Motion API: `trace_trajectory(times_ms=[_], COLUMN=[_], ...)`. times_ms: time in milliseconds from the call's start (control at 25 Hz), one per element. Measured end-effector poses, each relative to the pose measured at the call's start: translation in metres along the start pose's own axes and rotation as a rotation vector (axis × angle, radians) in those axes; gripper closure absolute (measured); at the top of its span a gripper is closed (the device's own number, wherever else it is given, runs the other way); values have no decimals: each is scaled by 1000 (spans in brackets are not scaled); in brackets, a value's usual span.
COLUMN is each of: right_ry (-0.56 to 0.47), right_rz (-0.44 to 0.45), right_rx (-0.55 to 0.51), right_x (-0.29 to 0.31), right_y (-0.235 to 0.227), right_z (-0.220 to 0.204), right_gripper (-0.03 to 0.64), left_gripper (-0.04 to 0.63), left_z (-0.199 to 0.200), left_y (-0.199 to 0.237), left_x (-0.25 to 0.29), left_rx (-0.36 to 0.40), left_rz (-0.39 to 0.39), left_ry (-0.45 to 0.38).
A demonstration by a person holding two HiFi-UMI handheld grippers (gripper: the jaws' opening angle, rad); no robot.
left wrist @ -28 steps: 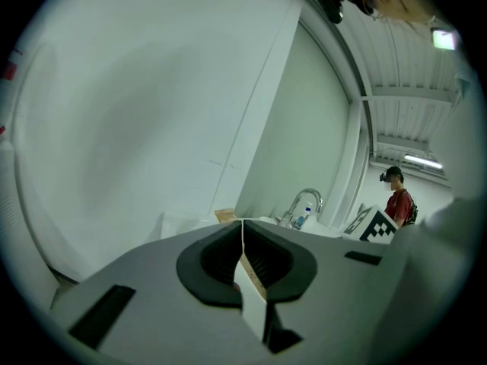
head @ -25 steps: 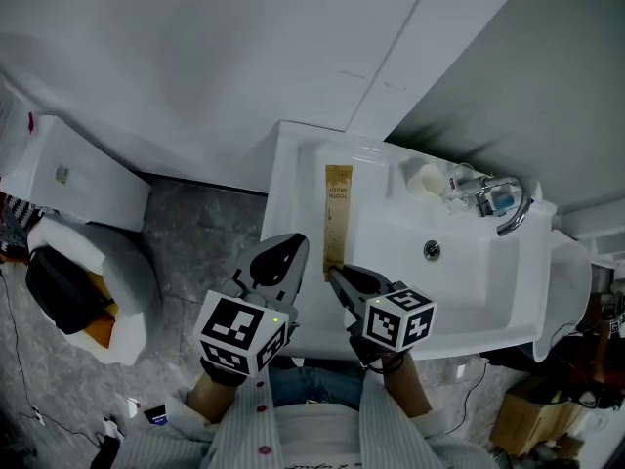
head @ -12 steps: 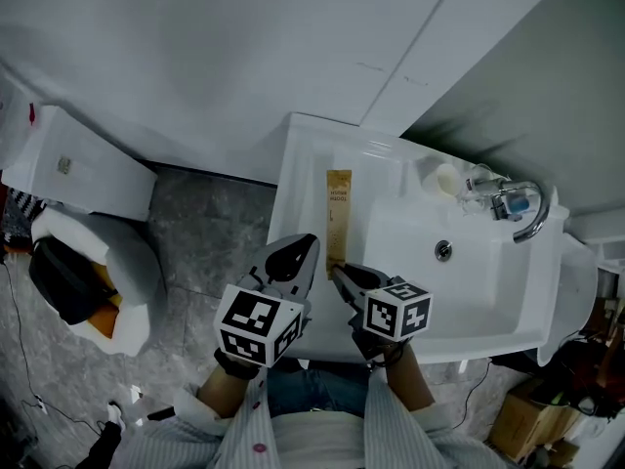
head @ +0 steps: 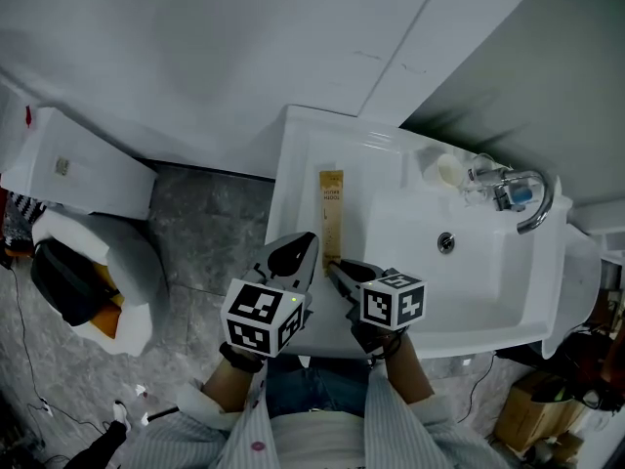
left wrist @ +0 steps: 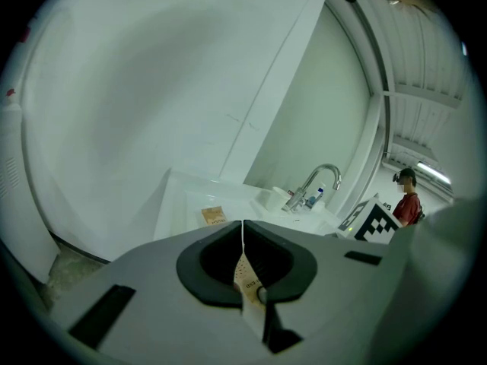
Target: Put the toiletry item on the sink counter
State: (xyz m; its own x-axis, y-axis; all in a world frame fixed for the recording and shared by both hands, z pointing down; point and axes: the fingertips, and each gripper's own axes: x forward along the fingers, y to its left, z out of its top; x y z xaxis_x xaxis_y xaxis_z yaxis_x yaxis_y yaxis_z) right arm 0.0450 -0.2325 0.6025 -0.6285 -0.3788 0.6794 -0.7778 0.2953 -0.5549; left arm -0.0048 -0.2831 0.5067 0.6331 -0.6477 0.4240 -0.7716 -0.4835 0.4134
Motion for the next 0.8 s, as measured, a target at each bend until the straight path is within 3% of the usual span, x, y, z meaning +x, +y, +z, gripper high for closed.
trace_trajectory(times_ms=[800], right_ry=[35], right_rz=[-67], right_rx=[1], right_x=[6], right_y=[-14], right_z=[-14], right_gripper=[523], left_gripper=[574], left_z=[-23], left_y=[4], left_x=[-1], left_rx=[-24], left_rz=[22], left_ry=[30])
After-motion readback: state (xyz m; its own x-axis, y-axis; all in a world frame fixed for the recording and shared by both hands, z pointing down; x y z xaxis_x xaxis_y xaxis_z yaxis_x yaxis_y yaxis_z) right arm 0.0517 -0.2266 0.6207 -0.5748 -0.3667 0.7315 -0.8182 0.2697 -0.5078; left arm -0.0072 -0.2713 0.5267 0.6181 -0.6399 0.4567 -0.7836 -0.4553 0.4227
